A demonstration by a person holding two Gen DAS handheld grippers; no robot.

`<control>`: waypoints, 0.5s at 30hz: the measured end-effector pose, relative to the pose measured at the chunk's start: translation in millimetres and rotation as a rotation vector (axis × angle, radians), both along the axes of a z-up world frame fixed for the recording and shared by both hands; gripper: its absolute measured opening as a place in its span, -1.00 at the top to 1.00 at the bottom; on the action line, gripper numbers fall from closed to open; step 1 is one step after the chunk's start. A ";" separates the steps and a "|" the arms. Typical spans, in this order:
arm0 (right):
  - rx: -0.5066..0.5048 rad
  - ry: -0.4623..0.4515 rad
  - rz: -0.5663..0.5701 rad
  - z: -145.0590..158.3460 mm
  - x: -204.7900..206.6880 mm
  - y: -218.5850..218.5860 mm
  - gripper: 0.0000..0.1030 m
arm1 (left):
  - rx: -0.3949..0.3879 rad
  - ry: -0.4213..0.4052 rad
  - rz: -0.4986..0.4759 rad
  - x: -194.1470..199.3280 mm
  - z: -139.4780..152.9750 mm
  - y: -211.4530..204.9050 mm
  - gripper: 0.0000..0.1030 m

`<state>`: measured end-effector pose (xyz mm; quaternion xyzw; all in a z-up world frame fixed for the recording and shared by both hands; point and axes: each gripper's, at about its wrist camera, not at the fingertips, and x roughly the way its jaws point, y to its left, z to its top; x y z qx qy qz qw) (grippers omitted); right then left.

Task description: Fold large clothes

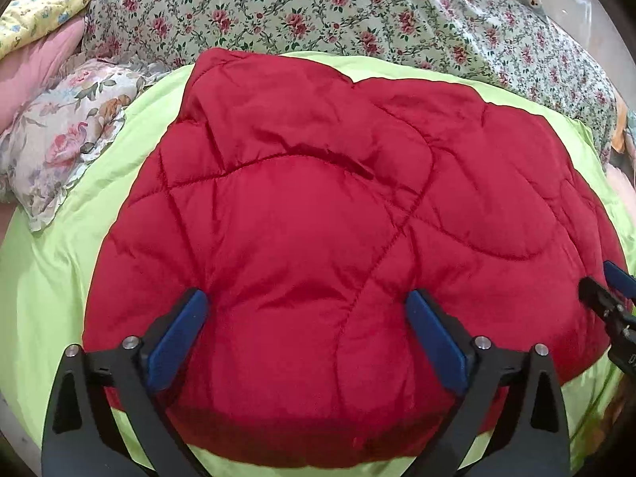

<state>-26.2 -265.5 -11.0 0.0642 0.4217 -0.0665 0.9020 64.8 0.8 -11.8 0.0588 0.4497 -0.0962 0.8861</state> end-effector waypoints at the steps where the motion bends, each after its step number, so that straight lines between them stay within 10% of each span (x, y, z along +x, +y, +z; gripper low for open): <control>1: -0.001 0.019 0.012 -4.5 4.1 -1.6 -0.50 | 0.000 0.002 -0.001 1.6 -0.4 -0.4 -1.00; 15: 0.004 0.071 0.014 -20.4 17.6 -3.9 -0.62 | 0.027 0.045 -0.025 18.8 -2.9 -4.4 -1.00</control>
